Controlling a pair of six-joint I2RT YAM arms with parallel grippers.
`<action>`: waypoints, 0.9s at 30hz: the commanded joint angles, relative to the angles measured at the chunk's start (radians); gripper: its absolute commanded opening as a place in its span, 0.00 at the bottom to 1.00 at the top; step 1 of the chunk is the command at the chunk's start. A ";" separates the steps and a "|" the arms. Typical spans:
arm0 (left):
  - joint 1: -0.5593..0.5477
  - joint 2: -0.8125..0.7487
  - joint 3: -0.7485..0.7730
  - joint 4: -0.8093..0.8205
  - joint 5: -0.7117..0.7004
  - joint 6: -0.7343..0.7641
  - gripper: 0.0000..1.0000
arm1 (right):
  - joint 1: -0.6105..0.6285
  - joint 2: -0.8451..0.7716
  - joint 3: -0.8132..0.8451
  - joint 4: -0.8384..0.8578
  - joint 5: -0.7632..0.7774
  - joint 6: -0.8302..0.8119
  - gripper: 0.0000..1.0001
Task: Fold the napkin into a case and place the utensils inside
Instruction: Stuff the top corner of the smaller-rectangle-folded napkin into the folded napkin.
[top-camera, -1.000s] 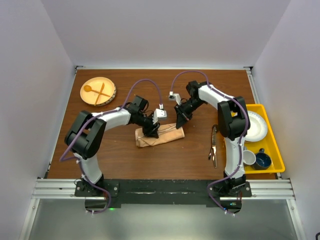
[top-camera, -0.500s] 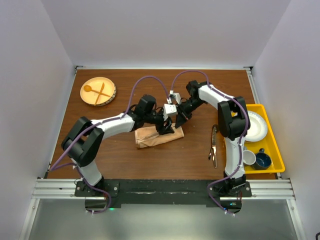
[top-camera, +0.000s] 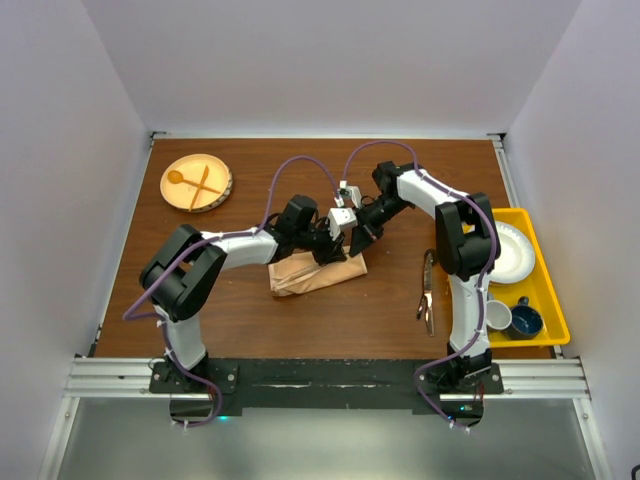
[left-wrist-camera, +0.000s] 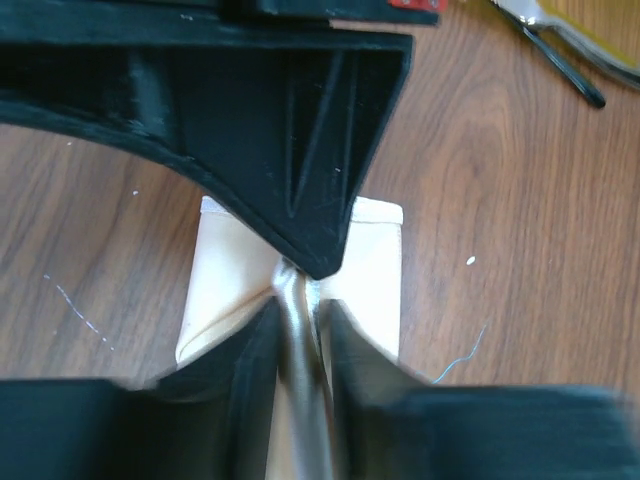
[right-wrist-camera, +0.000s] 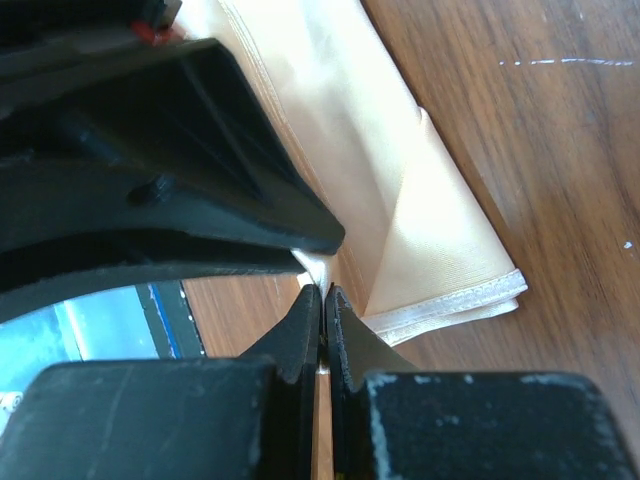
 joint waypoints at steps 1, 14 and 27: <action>-0.003 -0.003 0.034 0.040 0.004 -0.014 0.05 | 0.004 -0.028 0.016 -0.025 -0.038 -0.031 0.00; -0.003 -0.025 -0.048 0.057 0.047 -0.131 0.00 | -0.052 -0.054 0.033 0.088 -0.046 0.256 0.28; -0.008 -0.025 -0.158 0.235 0.045 -0.261 0.00 | 0.016 -0.177 -0.156 0.296 0.148 0.353 0.00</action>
